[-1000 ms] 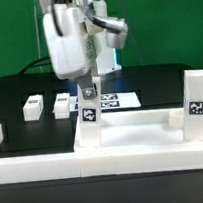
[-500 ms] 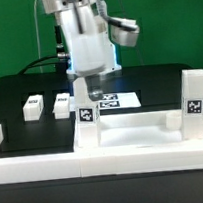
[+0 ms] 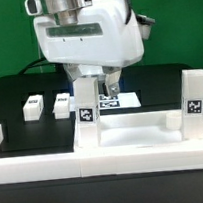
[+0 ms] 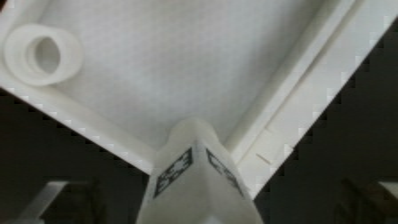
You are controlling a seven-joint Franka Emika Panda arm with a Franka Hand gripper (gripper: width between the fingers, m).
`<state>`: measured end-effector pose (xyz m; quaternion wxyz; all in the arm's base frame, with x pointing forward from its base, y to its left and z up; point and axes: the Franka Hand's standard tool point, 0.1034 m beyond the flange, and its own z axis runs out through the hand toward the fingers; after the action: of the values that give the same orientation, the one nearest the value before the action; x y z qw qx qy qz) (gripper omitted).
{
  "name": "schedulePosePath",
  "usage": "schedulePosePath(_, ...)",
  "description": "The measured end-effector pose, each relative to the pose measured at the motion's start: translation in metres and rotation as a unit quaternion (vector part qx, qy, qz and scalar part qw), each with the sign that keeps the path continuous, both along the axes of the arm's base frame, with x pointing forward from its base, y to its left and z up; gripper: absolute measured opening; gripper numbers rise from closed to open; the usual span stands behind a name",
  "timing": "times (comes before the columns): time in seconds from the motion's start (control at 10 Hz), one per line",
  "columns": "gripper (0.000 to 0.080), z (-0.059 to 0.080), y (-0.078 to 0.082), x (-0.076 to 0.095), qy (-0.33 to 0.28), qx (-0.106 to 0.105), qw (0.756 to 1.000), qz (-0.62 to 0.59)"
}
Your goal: Assemble desk
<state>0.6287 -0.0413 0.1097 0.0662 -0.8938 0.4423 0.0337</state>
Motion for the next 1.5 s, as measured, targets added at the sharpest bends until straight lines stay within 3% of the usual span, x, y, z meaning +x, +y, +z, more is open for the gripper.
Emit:
schedulePosePath(0.2,0.0649,-0.0022,-0.0099,-0.0028,-0.008,-0.039,0.978,0.205)
schedulePosePath(0.3,0.0649,-0.0007,-0.0117,0.0001,-0.020,-0.047,0.952,0.301)
schedulePosePath(0.5,0.0649,-0.0011,-0.0140,0.0002,-0.025,-0.046,0.940,0.336)
schedulePosePath(0.6,0.0649,-0.0011,-0.0136,0.0002,-0.024,-0.047,0.945,0.323)
schedulePosePath(0.8,0.0379,-0.0012,-0.0139,0.0002,-0.024,-0.047,0.945,0.322)
schedulePosePath(0.9,0.0379,-0.0012,-0.0129,0.0003,-0.020,-0.047,0.961,0.272)
schedulePosePath(1.0,0.0287,-0.0012,-0.0127,0.0004,-0.016,-0.047,0.970,0.238)
schedulePosePath(1.3,0.0287,-0.0016,-0.0123,0.0024,-0.010,-0.048,0.994,0.099)
schedulePosePath(1.5,0.0287,-0.0008,-0.0139,0.0028,-0.001,-0.027,0.999,-0.045)
